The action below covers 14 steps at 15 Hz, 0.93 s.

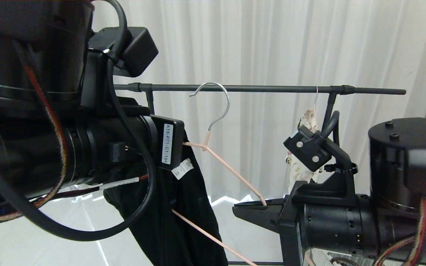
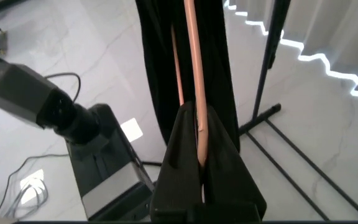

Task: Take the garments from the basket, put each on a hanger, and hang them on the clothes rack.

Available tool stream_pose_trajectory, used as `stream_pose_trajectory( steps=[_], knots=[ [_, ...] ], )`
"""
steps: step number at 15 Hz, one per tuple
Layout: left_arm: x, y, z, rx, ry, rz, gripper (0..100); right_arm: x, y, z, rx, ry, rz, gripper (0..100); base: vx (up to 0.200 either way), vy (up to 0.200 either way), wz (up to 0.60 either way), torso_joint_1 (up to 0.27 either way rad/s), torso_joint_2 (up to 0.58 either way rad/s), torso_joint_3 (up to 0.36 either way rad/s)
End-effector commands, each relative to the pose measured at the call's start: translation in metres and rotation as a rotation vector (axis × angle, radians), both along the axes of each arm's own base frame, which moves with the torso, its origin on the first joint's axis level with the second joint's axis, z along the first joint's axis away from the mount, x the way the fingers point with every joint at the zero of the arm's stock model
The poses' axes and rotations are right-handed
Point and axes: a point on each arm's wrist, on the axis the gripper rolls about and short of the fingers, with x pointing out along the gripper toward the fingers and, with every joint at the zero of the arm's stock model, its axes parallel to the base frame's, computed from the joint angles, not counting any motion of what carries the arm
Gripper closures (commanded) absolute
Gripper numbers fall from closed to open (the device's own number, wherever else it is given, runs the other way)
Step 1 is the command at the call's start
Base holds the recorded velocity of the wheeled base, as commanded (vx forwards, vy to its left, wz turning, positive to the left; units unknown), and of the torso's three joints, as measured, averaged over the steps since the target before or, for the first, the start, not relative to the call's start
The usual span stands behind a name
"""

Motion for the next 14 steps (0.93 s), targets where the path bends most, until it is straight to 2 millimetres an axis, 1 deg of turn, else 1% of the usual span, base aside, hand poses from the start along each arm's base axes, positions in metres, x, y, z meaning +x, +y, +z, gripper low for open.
stream_pose_trajectory(
  steps=[1,3,6,8,9,14],
  knots=[
    [0.000,-0.012,0.003,-0.005,-0.005,-0.031,100,0.001,0.007,-0.005,-0.013,0.006,0.008,100,0.000,0.000,0.00,0.000,0.00,0.000],
    [-0.001,-0.014,0.005,-0.007,-0.012,-0.040,100,0.002,0.006,-0.006,-0.014,0.007,-0.001,100,0.000,0.000,0.00,0.000,0.00,0.000],
    [-0.002,-0.012,0.006,-0.005,-0.016,-0.032,100,0.009,0.001,-0.006,-0.023,-0.012,-0.090,100,0.000,0.000,0.00,0.000,0.00,0.000],
    [-0.002,-0.011,0.006,-0.006,-0.018,-0.033,100,0.012,-0.001,-0.005,-0.020,-0.015,-0.103,100,0.000,0.000,0.00,0.000,0.00,0.000],
    [-0.003,-0.011,0.007,-0.001,-0.022,-0.036,0,0.015,-0.004,-0.003,-0.017,-0.019,-0.126,100,0.000,0.000,0.00,0.000,0.00,0.000],
    [-0.005,-0.006,0.010,0.017,-0.047,-0.024,0,0.023,-0.008,0.001,0.024,-0.089,-0.205,100,0.000,0.000,0.00,0.000,0.00,0.000]
  ],
)
